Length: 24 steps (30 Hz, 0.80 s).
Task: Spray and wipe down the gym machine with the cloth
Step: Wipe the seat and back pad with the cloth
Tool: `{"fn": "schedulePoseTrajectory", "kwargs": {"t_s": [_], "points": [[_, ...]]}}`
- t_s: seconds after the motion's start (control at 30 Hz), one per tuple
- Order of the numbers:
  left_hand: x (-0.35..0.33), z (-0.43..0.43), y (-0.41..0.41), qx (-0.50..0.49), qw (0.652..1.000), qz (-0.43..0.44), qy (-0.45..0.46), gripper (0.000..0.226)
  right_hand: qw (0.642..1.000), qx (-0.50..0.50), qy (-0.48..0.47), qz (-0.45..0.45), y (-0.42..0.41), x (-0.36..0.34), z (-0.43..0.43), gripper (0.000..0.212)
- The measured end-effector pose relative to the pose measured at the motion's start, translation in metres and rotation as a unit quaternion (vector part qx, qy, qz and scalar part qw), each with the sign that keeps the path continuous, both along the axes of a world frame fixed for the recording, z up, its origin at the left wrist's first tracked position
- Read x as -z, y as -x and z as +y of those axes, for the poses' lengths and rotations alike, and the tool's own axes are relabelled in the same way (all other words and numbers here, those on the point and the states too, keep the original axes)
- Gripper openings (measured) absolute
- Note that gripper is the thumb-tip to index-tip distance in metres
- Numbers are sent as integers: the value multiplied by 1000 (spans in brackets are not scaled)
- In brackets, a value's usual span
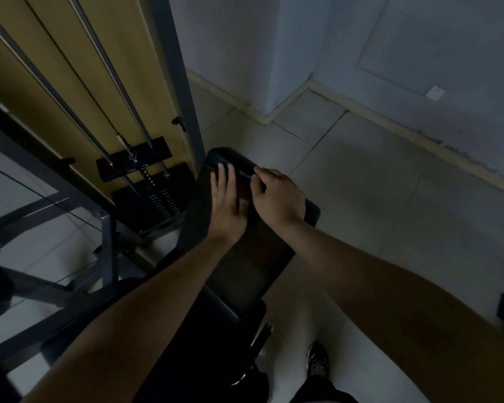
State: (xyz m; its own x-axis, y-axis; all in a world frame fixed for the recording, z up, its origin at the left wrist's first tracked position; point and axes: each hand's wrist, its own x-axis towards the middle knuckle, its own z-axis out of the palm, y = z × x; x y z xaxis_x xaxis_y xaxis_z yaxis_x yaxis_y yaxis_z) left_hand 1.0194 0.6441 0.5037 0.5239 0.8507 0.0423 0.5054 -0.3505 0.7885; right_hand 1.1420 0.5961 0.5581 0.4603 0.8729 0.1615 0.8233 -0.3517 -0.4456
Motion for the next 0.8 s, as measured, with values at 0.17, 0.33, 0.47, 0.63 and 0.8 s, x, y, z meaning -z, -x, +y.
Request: {"fn": "schedulePoseTrajectory", "kwargs": {"t_s": [0.17, 0.33, 0.47, 0.63, 0.8], "points": [[-7, 54, 1, -122, 990, -50, 57, 68, 999, -15, -9, -33, -1, 6, -1, 44], [7, 65, 6, -179, 972, -98, 113, 59, 999, -23, -15, -43, -1, 7, -1, 43], [49, 59, 32, -228, 954, -79, 178, 56, 999, -26, -13, -44, -2, 6, -2, 43], [27, 15, 28, -205, 954, -39, 216, 62, 999, -23, -3, -42, -2, 3, -3, 40], [-16, 6, -2, -94, 980, -92, 146, 63, 1000, -6, -4, 10, -1, 0, -2, 39]]}}
